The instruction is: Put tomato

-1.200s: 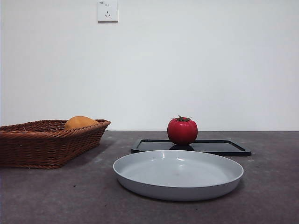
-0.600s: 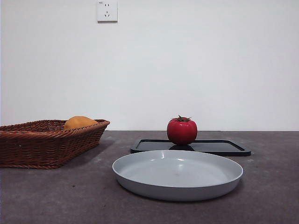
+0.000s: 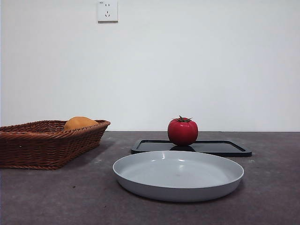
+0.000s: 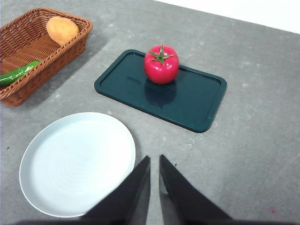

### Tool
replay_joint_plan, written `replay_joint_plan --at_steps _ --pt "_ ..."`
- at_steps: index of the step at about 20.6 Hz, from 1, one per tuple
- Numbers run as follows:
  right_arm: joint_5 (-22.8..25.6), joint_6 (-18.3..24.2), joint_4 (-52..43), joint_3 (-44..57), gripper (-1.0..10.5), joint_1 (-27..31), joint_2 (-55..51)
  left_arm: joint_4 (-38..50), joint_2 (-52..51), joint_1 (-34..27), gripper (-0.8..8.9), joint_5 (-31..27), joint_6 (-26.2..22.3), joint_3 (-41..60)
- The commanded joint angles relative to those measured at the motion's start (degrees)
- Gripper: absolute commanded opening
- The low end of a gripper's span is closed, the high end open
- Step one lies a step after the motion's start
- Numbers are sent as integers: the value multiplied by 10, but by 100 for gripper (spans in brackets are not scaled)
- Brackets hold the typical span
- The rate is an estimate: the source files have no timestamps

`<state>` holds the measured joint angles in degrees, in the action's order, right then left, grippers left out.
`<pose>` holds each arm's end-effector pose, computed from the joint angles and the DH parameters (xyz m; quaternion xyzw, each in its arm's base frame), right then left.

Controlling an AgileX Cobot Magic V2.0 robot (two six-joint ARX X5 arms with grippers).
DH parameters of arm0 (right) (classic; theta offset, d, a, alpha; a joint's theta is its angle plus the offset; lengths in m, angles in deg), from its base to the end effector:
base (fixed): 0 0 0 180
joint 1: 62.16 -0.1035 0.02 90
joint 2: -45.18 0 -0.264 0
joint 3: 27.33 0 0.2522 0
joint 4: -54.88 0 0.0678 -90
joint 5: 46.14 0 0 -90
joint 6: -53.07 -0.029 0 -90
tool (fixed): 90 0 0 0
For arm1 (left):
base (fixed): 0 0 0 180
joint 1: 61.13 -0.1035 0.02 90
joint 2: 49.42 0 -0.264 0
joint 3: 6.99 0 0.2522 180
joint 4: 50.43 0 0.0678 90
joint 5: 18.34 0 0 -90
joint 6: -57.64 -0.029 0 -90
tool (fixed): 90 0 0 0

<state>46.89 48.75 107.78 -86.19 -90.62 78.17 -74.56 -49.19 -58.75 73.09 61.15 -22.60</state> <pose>0.0989 0.0519 0.3133 -0.0276 0.2328 0.2054 0.9502 0.0947 -0.0047 0.1567 -0.0299 0.0773 -0.0308 0.9961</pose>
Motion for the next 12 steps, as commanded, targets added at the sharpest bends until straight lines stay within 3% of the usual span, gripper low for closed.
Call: replay_joint_plan --at_steps 1,11,12 --pt "0 3 -6 -9 24 -3 2 -4 -1 -2 24 -2 -9 12" --pt "5 4 -5 -8 24 5 -10 -4 -1 -2 24 -1 -9 12" --pt "6 32 -10 -5 24 28 -32 -4 -1 -2 24 -2 -9 12"
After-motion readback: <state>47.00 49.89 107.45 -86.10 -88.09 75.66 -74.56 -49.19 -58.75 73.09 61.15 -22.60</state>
